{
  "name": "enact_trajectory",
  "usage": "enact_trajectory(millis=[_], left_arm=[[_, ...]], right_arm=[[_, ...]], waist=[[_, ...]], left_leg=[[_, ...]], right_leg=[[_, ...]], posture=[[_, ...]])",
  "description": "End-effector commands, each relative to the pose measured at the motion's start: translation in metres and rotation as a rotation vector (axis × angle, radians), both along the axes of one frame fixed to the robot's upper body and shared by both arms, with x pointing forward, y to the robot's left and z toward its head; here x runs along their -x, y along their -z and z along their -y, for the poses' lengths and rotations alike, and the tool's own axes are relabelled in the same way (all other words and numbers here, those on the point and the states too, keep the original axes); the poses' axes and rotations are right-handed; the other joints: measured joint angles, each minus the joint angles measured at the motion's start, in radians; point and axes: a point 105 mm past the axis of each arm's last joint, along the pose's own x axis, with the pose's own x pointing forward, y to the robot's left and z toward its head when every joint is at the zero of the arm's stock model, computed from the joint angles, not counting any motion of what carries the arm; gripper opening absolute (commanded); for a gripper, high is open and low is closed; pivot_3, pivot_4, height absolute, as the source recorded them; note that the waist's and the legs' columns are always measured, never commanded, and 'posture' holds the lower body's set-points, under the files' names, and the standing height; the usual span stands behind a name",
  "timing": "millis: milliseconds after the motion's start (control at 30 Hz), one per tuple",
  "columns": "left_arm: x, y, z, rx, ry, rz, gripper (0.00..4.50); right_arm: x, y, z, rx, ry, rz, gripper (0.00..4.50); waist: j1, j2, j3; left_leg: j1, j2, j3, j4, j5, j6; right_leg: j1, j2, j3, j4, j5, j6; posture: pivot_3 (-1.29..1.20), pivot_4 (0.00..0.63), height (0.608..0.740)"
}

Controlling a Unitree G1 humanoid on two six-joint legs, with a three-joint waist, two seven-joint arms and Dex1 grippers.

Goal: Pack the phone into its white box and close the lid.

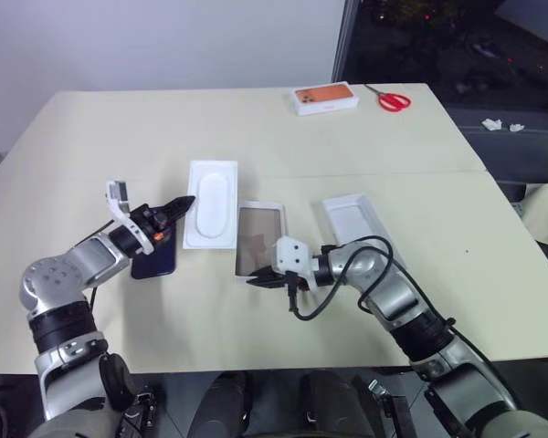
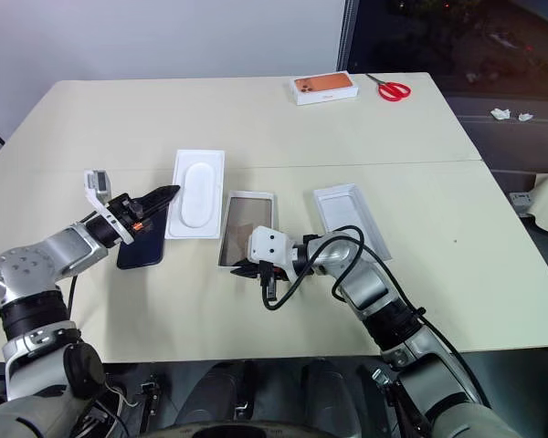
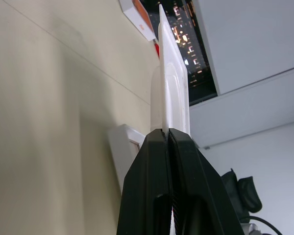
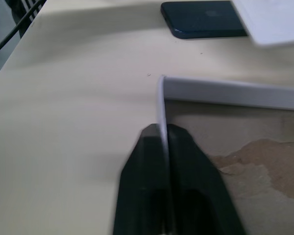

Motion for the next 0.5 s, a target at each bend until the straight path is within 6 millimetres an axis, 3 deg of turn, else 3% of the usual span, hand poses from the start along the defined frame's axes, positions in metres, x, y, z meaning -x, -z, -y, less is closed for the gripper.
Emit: enact_trajectory(millis=[33, 100, 233, 500], left_arm=[[0.002, -0.013, 0.001, 0.017, -0.004, 0.048, 0.0], [0.003, -0.011, 0.004, 0.019, -0.003, 0.036, 0.0], [0.006, -0.006, 0.013, -0.001, 0.013, 0.011, 0.0], [0.018, 0.014, 0.051, -0.032, 0.053, -0.044, 0.0]], right_arm=[[-0.005, -0.021, -0.002, -0.064, 0.017, 0.025, 2.35], [-0.006, -0.028, 0.002, -0.078, 0.027, 0.027, 3.18], [-0.009, -0.044, 0.023, -0.088, 0.057, 0.037, 3.18], [-0.019, -0.063, 0.096, -0.069, 0.22, 0.024, 3.18]], waist=[[0.0, 0.0, 0.0], [0.001, 0.0, 0.0], [0.004, 0.0, 0.0], [0.005, -0.001, 0.001]], left_leg=[[0.0, 0.0, 0.0, 0.0, 0.0, 0.0], [0.0, 0.0, 0.0, 0.0, 0.0, 0.0], [0.0, 0.0, 0.0, 0.0, 0.0, 0.0], [0.0, -0.001, -0.001, 0.0, -0.002, 0.004]], right_leg=[[0.0, 0.0, 0.0, 0.0, 0.0, 0.0], [0.0, 0.0, 0.0, 0.0, 0.0, 0.0], [0.0, 0.0, 0.0, 0.0, 0.0, 0.0], [0.001, -0.001, 0.0, -0.001, 0.0, 0.0]], posture=[[0.0, 0.15, 0.74], [0.0, 0.15, 0.74], [0.0, 0.15, 0.74], [0.0, 0.15, 0.74]])
